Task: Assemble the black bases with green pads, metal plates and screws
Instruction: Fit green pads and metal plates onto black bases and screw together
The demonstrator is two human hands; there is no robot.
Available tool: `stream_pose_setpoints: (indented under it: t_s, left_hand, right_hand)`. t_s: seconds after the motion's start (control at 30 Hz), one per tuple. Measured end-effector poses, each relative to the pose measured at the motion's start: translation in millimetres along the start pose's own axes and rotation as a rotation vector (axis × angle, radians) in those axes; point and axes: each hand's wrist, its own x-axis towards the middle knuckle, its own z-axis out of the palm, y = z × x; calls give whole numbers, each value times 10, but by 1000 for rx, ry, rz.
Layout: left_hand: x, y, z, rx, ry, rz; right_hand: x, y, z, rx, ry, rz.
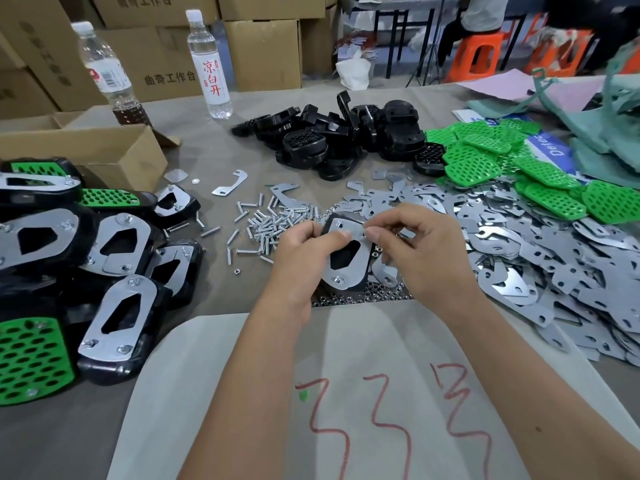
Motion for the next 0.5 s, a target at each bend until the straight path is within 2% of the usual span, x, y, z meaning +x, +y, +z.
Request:
stream_pose_setpoints:
  t_s: [0.33,0.5]
  left_hand:
    - [-10,-11,48,-16,8,-3]
    - [-15,-24,59,-42,18,4]
  right_hand:
    - [-21,13,7,15,38,-8]
    - [-14,58,5,68,39,53]
